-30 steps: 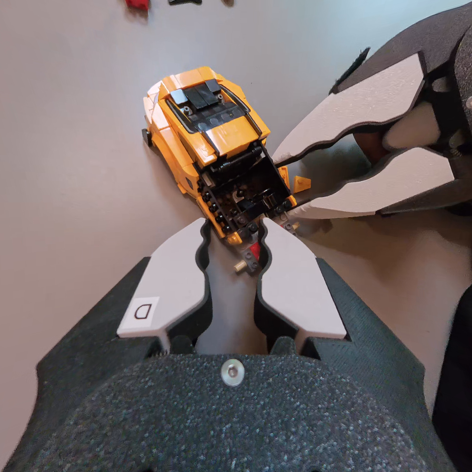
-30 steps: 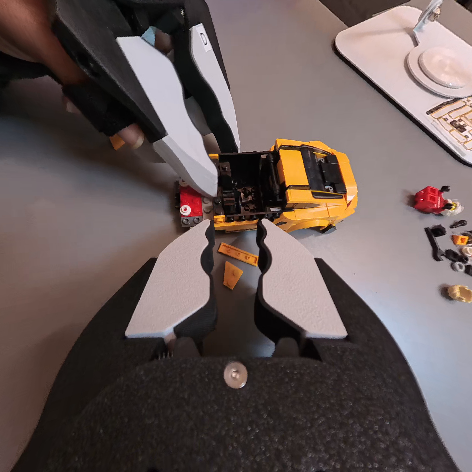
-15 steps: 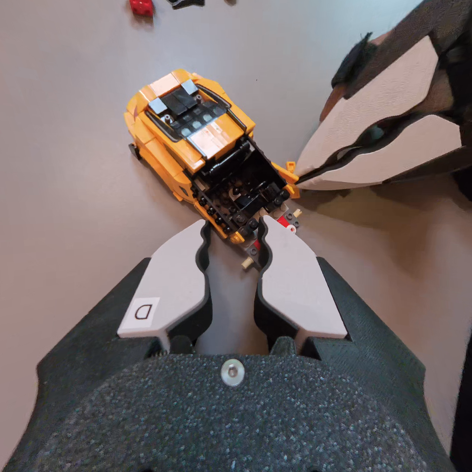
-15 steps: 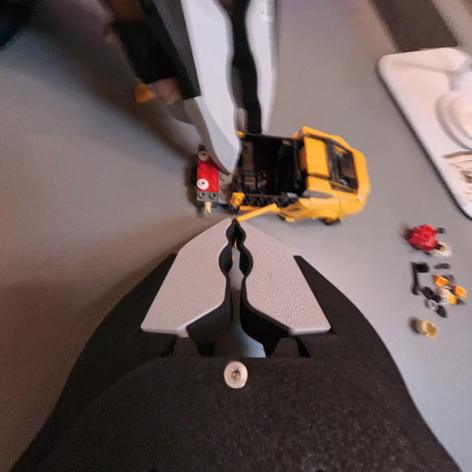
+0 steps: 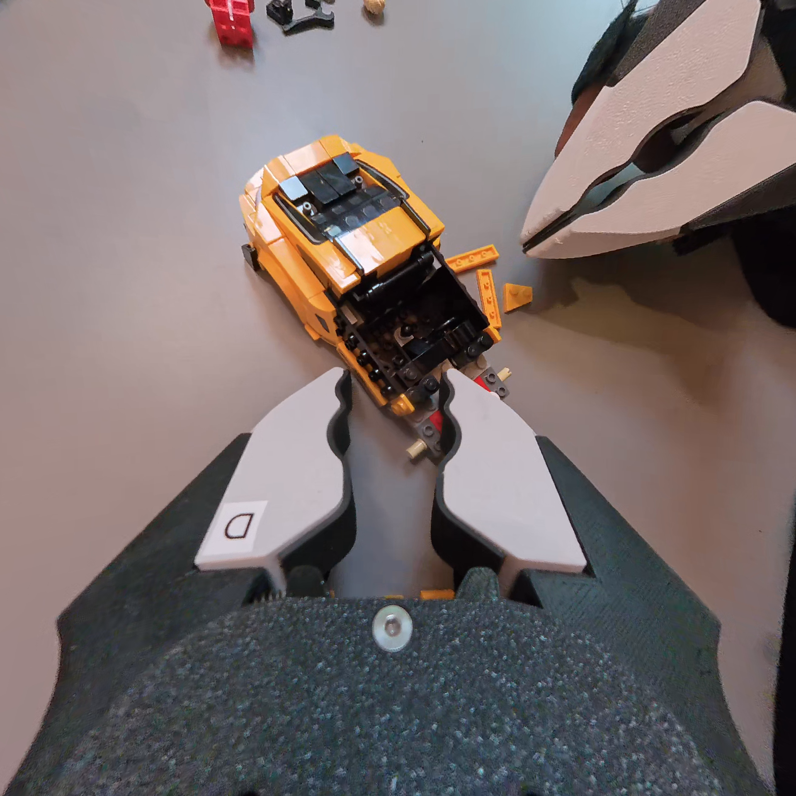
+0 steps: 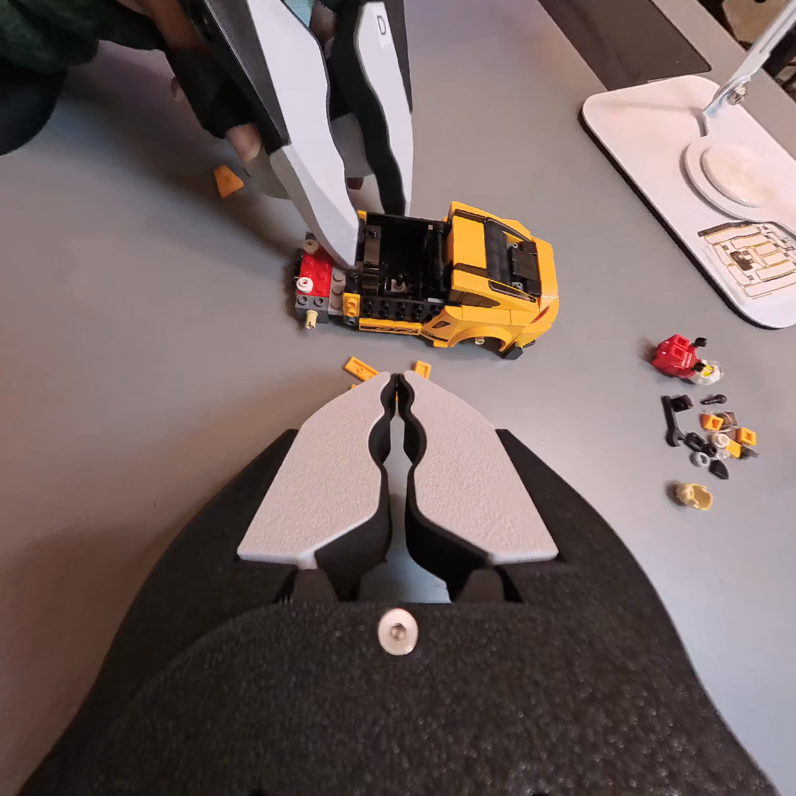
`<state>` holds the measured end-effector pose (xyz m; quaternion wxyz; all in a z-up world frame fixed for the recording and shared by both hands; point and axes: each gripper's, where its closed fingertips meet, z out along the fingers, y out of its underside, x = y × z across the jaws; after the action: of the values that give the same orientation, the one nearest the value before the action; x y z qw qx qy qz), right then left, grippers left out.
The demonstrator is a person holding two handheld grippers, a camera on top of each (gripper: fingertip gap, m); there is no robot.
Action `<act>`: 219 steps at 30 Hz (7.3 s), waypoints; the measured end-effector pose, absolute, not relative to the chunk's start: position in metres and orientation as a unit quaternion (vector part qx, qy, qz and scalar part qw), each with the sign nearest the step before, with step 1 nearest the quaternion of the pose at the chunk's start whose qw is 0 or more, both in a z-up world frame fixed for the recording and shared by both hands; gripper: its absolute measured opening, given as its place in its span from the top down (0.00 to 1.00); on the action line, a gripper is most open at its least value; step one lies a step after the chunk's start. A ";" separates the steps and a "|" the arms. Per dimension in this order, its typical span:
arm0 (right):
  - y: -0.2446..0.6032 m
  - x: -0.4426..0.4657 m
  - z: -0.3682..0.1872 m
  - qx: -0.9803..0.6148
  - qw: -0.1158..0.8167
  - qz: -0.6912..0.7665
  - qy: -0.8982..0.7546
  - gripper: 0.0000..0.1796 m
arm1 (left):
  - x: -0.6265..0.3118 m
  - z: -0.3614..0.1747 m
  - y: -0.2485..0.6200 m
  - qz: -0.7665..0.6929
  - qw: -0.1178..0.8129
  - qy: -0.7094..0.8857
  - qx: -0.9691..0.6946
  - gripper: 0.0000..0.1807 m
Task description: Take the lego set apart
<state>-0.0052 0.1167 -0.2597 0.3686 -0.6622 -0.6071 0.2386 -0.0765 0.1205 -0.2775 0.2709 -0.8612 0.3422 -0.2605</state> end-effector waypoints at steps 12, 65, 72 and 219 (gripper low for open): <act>0.129 0.009 -0.267 -0.695 0.369 0.234 -0.572 0.92 | -0.092 -0.273 0.128 -0.218 0.291 0.327 -0.872 0.78; 0.073 -0.021 -0.181 -0.556 0.354 0.522 -0.540 0.90 | -0.032 -0.174 0.060 -0.731 0.145 0.150 -0.650 0.96; 0.062 -0.028 -0.175 -0.541 0.333 0.569 -0.522 0.99 | -0.027 -0.178 0.061 -0.740 0.125 0.134 -0.648 0.96; 0.021 -0.067 -0.227 -0.552 0.302 0.427 -0.650 0.88 | -0.401 -0.164 -0.060 0.160 0.426 0.041 -0.889 0.98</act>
<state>-0.0665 0.0207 -0.2272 0.3018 -0.5520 -0.6496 0.4269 -0.4013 -0.0596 -0.1644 0.4265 -0.8893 0.0408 0.1600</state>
